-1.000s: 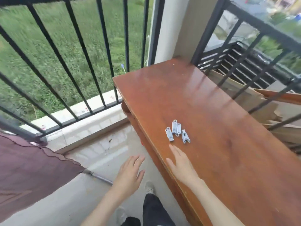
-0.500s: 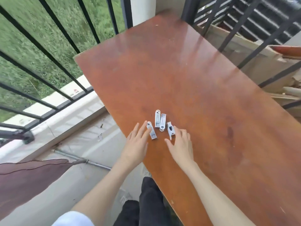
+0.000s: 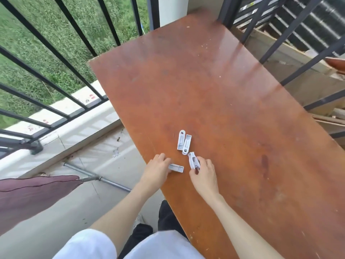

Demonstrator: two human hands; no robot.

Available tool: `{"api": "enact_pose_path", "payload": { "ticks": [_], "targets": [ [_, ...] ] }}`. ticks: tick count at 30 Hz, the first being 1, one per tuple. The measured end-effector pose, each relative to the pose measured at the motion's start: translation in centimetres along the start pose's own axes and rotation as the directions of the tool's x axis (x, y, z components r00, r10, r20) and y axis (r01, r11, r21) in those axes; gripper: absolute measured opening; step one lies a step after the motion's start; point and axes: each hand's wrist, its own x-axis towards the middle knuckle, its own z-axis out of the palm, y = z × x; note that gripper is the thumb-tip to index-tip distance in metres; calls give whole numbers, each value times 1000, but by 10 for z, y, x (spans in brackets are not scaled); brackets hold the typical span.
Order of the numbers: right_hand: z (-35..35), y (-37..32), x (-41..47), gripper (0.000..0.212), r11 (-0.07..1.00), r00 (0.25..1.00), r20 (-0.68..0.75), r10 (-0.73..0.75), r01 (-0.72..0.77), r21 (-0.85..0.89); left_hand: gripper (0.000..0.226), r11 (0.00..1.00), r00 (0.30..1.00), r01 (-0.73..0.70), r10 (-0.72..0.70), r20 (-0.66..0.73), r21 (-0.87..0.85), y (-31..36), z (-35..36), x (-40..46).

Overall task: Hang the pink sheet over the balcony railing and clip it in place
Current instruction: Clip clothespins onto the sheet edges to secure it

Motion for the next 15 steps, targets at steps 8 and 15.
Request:
{"api": "enact_pose_path", "payload": {
  "ticks": [8, 15],
  "targets": [
    [2, -38, -31, 28, 857, 987, 94, 129, -159, 490, 13, 482, 875, 349, -474, 96, -803, -22, -17, -68],
    [41, -133, -54, 27, 761, 912, 410, 12, -275, 588, 15, 137, 785, 172, -617, 52, -976, -78, -47, -149]
  ]
}}
